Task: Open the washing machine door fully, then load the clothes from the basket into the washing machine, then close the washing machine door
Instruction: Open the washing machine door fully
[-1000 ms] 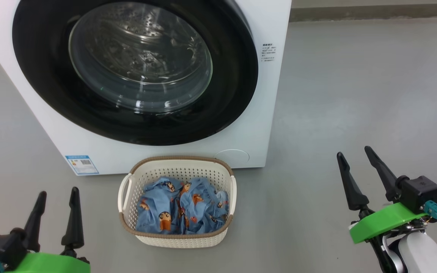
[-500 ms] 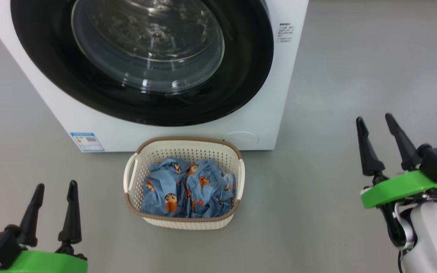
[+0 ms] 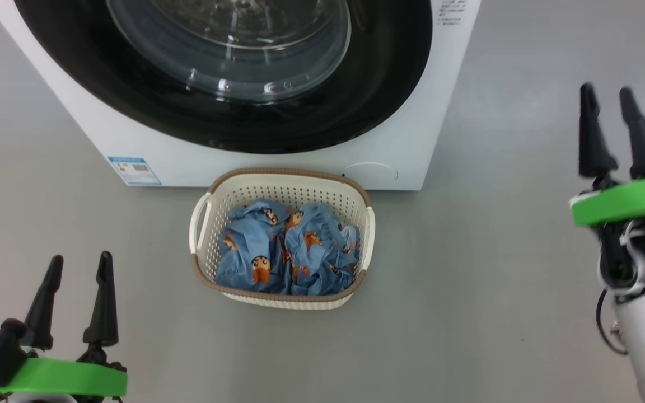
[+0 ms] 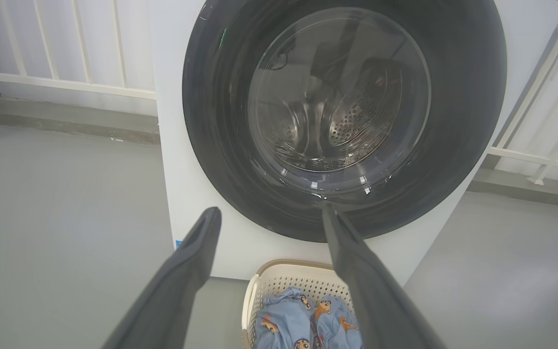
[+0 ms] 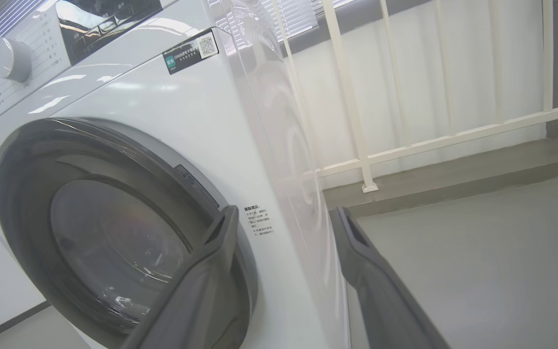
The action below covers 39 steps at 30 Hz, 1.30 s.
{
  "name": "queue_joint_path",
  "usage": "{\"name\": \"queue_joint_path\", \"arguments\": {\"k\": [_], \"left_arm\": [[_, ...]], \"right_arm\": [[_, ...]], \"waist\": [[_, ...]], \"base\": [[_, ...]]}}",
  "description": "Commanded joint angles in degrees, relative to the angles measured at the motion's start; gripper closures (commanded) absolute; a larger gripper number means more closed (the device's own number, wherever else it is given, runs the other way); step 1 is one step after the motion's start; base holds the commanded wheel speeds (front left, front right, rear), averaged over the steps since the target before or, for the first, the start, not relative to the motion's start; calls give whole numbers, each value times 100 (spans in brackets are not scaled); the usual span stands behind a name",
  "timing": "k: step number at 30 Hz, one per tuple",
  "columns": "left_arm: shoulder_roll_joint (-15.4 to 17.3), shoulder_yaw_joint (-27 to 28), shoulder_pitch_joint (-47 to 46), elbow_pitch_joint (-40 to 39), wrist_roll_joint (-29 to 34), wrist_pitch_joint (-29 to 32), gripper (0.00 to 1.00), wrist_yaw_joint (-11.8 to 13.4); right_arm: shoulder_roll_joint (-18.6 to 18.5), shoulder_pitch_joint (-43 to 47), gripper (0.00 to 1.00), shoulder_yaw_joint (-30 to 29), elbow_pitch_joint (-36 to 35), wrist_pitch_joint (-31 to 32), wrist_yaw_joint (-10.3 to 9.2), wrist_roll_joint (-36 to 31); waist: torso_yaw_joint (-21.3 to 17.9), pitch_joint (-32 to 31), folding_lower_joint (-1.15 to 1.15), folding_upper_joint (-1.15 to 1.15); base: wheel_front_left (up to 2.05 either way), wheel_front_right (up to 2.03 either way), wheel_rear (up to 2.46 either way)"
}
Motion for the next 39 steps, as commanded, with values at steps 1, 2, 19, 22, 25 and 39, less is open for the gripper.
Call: {"name": "queue_joint_path", "arguments": {"k": [1, 2, 19, 22, 25, 39], "left_arm": [[189, 196, -248, -168, -44, -38, 0, -10], [194, 192, -268, -173, -53, -38, 0, -11], [386, 9, -590, -368, -348, -38, 0, -15], [392, 4, -641, -401, -389, -38, 0, -15], [389, 5, -676, -394, -430, -38, 0, -15], [290, -45, -895, -443, -527, -38, 0, -15]], "right_arm": [[-117, -336, 100, 63, -97, 101, 26, 306], [-133, -430, 100, 52, -84, 150, 26, 474], [-469, -2106, 100, -66, 479, 1668, 26, 3491], [-498, -2428, 100, -97, 632, 2131, 26, 3982], [-498, -2708, 100, -68, 722, 2580, 26, 4362], [-454, -4238, 100, 222, 1937, 3742, 26, 4641]], "waist": [[72, 146, 0, 0], [86, 185, 0, 0], [408, 902, 0, 0], [489, 1023, 0, 0], [549, 1128, 0, 0], [836, 1581, 0, 0]], "base": [[0, 0, 0], [0, 0, 0], [0, 0, 0], [0, 0, 0], [0, 0, 0], [0, 0, 0]]}}
